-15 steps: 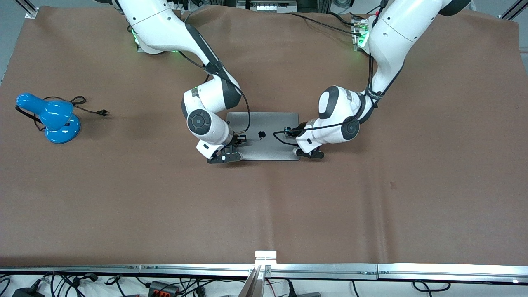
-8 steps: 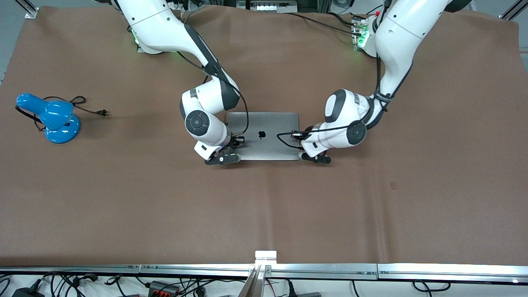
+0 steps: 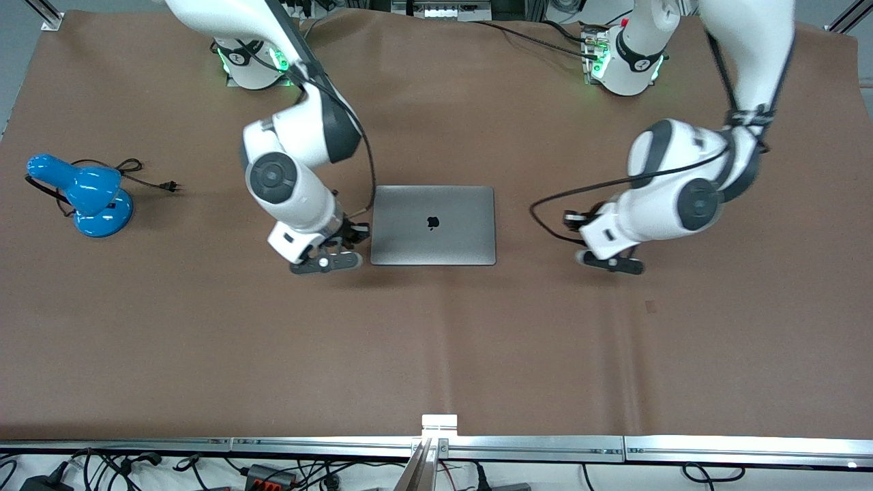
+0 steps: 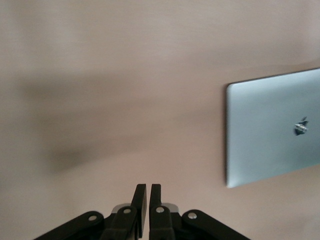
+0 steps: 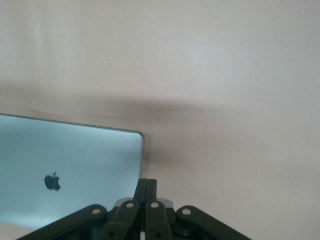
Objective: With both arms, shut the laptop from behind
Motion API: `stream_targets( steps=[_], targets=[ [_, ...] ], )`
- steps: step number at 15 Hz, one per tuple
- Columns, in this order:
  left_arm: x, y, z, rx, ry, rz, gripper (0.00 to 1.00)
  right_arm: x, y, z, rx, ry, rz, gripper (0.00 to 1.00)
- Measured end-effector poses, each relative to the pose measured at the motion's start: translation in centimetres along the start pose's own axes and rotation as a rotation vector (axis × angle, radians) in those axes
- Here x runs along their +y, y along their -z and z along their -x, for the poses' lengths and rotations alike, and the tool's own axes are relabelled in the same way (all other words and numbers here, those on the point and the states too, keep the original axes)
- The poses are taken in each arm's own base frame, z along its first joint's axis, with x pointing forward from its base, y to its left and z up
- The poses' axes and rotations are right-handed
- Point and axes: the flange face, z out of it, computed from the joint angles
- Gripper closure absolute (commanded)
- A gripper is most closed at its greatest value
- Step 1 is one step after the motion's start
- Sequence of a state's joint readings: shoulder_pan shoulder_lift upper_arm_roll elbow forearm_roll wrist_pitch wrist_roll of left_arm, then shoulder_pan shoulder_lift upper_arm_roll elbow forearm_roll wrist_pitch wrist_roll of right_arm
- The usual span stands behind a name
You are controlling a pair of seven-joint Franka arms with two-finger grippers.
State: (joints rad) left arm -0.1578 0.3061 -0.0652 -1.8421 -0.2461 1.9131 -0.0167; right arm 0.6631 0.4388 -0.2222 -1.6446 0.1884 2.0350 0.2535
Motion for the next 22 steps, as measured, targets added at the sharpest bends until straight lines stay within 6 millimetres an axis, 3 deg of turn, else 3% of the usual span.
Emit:
stream_targets(
  steps=[3, 4, 5, 6, 7, 10, 13, 18, 22],
  targets=[
    [-8.0, 7.3, 2.1, -0.019, 0.089, -0.029, 0.0, 3.8, 7.0, 0.3, -0.056, 0.0, 0.043, 1.0],
    [-10.1, 10.3, 2.9, -0.022, 0.085, -0.068, 0.0, 4.9, 9.2, 0.3, -0.071, -0.003, 0.051, 1.0],
    [-11.3, 13.4, 3.7, -0.025, 0.067, -0.104, 0.0, 6.0, 11.0, 0.2, -0.078, -0.003, 0.056, 0.91],
    [-11.7, 16.3, 4.7, -0.025, 0.056, -0.124, 0.0, 7.3, 12.5, 0.1, -0.078, -0.004, 0.061, 0.34],
    [-11.7, 18.9, 5.6, -0.013, 0.055, -0.138, 0.0, 8.6, 13.5, -0.2, -0.074, -0.015, 0.067, 0.0],
    [-11.7, 24.1, 8.3, 0.026, 0.075, -0.156, 0.0, 12.5, 15.4, -0.9, -0.041, -0.074, 0.081, 0.0],
    [-12.7, 24.1, 9.3, 0.013, 0.176, -0.146, 0.0, 14.2, 17.4, -1.2, -0.006, -0.099, 0.087, 0.0],
    [-10.8, 23.6, 8.6, 0.087, 0.177, -0.156, 0.0, 18.9, 20.1, -1.4, 0.035, -0.132, 0.105, 0.0],
    [-10.7, 22.8, 9.9, 0.116, 0.175, -0.159, 0.0, 21.7, 21.6, -1.6, 0.062, -0.166, 0.101, 0.0]
  ],
)
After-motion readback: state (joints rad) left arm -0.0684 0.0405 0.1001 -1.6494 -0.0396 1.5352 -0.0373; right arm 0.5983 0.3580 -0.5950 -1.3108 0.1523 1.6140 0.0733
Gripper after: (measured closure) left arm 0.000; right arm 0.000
